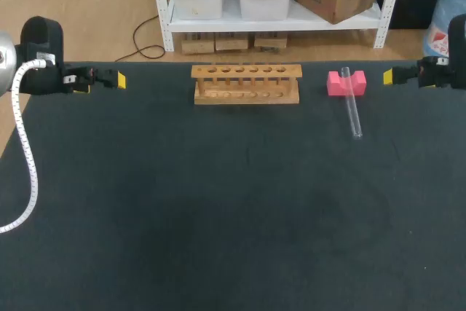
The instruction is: Grasp the test tube, adjust it, and insert it.
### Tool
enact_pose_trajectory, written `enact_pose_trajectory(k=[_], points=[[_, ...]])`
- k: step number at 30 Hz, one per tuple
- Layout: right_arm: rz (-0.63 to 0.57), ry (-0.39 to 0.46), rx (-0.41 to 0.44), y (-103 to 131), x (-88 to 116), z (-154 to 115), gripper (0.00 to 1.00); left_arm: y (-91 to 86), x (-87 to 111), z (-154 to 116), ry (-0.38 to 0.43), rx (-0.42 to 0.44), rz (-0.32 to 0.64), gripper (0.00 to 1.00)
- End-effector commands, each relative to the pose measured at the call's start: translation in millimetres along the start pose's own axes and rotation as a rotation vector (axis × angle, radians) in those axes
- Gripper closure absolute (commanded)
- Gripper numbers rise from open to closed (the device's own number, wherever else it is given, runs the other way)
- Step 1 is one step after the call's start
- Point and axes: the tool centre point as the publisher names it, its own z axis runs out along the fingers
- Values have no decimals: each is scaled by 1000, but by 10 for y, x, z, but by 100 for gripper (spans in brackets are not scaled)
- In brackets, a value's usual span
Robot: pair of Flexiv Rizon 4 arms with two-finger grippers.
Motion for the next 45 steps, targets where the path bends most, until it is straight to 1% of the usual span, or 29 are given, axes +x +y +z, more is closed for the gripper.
enact_pose_trajectory(k=[1, 12, 13, 14, 16, 17, 18, 21, 22, 23, 25, 26, 27, 28, 30, 31, 32, 34, 35, 41, 45], points=[[0, 1, 7, 14, 2, -12, 0, -7, -6, -2, 3, -4, -1, 0], [0, 1, 7, 14, 2, -12, 0, -7, -6, -2, 3, -4, -1, 0], [0, 1, 7, 14, 2, -12, 0, 2, -16, -3, -5, 11, 21, 0], [0, 1, 7, 14, 2, -12, 0, 16, -31, -9, -9, 49, 29, 0], [0, 1, 7, 14, 2, -12, 0, 47, -74, -17, -47, 81, 109, 0], [0, 1, 7, 14, 2, -12, 0, 64, -96, -25, -62, 122, 149, 0], [0, 1, 7, 14, 2, -12, 0, 87, -122, -26, -83, 124, 183, 0], [0, 1, 7, 14, 2, -12, 0, 155, -230, -18, -138, 221, 282, 0], [0, 1, 7, 14, 2, -12, 0, 170, -258, -4, -148, 251, 329, 0], [0, 1, 7, 14, 2, -12, 0, 182, -274, 5, -177, 282, 372, 0], [0, 1, 7, 14, 2, -12, 0, 209, -306, 48, -205, 293, 453, 0], [0, 1, 7, 14, 2, -12, 0, 221, -313, 66, -230, 332, 480, 0], [0, 1, 7, 14, 2, -12, 0, 238, -325, 85, -237, 371, 493, 0], [0, 1, 7, 14, 2, -12, 0, 249, -340, 111, -252, 390, 526, 0], [0, 1, 7, 14, 2, -12, 0, 266, -349, 132, -288, 481, 584, 0], [0, 1, 7, 14, 2, -12, 0, 277, -356, 159, -293, 507, 608, 0], [0, 1, 7, 14, 2, -12, 0, 288, -363, 181, -307, 561, 621, 0], [0, 1, 7, 14, 2, -12, 0, 310, -374, 233, -325, 612, 653, 0], [0, 1, 7, 14, 2, -12, 0, 322, -380, 261, -338, 658, 665, 0], [0, 1, 7, 14, 2, -12, 0, 355, -393, 470, -392, 757, 710, 0], [0, 1, 7, 14, 2, -12, 0, 326, -403, 617, -413, 791, 732, 0]])
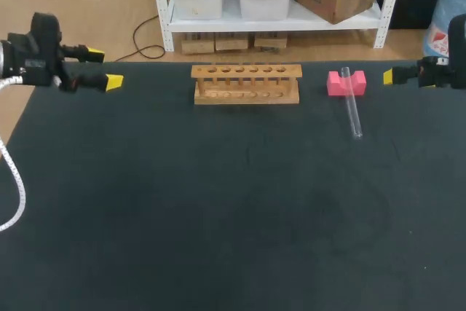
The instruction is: Grasp the test tube, adjust it, and insert it.
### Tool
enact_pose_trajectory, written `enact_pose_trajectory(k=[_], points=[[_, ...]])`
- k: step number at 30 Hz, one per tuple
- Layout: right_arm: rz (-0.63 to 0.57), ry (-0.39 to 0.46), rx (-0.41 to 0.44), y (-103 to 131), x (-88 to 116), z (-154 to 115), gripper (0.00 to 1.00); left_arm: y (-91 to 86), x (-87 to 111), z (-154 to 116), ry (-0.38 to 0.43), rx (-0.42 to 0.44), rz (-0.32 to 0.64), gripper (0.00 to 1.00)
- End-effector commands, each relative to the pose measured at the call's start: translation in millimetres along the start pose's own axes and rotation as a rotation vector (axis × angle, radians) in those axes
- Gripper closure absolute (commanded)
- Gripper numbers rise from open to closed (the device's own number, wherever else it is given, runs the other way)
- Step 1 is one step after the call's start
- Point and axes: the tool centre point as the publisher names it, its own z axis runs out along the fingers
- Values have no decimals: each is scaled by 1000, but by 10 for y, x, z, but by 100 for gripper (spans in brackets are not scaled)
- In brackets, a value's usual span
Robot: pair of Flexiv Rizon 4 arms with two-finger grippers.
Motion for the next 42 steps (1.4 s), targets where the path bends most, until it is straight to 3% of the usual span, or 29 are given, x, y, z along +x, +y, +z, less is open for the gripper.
enact_pose_trajectory(k=[1, 7, 20, 31, 42], points=[[0, 0, 7, 13, 2, -12, 0, 123, 48, 214, -351, 317, 90, 0], [0, 0, 7, 13, 2, -12, 0, 143, 41, 464, -347, 323, 128, 0], [0, 0, 7, 13, 2, -12, 0, 170, 27, 809, -306, 273, 86, 0], [0, 0, 7, 13, 2, -12, 0, 186, 36, 831, -247, 241, 62, 0], [0, 0, 7, 13, 2, -12, 0, 212, 104, 776, -176, 232, 98, 0]])
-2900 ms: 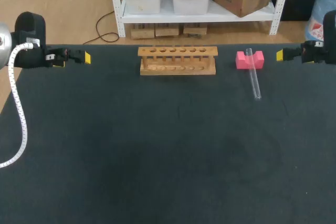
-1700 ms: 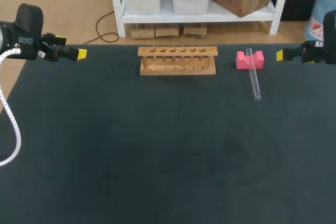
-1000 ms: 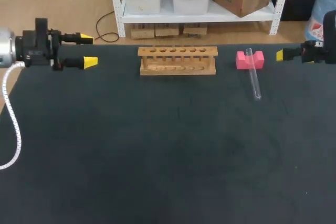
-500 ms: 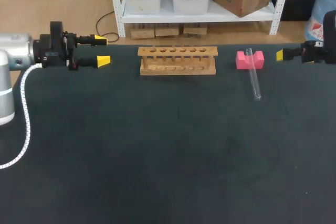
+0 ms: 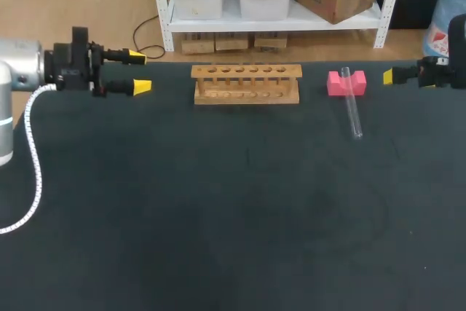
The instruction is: Grasp the test tube, adjust it, and insert it.
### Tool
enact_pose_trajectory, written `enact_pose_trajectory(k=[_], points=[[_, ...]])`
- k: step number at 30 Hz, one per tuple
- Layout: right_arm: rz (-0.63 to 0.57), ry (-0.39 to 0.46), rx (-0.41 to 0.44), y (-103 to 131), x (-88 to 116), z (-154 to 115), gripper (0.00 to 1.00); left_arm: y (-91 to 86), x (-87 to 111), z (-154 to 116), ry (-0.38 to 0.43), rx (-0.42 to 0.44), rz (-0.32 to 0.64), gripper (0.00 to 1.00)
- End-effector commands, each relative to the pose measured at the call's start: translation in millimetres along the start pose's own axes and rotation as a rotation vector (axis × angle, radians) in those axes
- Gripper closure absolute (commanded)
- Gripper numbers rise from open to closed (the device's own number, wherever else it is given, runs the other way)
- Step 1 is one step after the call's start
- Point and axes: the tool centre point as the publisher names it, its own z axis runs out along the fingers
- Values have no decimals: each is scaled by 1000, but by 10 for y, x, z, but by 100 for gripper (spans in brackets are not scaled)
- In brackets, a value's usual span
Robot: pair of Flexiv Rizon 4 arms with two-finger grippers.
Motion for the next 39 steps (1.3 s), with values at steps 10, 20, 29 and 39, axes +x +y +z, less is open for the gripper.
enact_pose_trajectory(k=[10, 20, 29, 39], points=[[0, 0, 7, 13, 3, -12, 0, -39, -20, -28, -7, 16, -13, 0], [0, 0, 7, 13, 3, -12, 0, -39, -20, -28, -7, 16, -13, 0], [-77, 64, 244, -86, -65, 155, 0, -39, -20, -28, -7, 16, -13, 0], [-133, -6, 461, -190, -116, 316, 0, -39, -20, -28, -7, 16, -13, 0]])
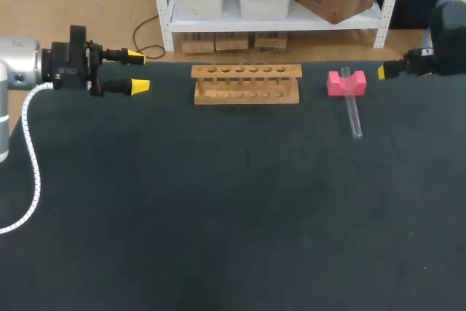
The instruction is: Grasp the test tube, adjust it, and insert it.
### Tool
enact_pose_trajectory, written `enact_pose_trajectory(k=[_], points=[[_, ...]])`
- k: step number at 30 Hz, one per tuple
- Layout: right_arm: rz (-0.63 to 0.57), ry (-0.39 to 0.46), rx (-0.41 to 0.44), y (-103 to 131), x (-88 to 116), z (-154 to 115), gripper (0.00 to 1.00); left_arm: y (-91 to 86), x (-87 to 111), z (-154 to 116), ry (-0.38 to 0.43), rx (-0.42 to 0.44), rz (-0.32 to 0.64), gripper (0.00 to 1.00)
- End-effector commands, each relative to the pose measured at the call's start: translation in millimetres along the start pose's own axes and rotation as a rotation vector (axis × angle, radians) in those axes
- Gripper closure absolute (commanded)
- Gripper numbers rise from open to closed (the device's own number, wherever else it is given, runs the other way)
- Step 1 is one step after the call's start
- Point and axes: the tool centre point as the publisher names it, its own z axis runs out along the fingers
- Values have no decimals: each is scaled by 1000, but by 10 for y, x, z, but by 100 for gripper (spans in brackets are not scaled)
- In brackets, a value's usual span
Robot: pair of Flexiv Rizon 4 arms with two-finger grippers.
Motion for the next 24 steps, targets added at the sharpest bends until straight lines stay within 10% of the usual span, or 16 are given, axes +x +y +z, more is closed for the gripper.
enact_pose_trajectory(k=[1, 15, 24], points=[[-9, -60, 356, 39, 81, 72, 0, 3, 8, 2, -2, 0, 1, 0], [-94, -53, 606, 15, 70, 321, 0, 3, 8, 2, -2, 0, 1, 0], [-81, -104, 589, 83, 127, 602, 0, 3, 8, 2, -2, 0, 1, 0]])
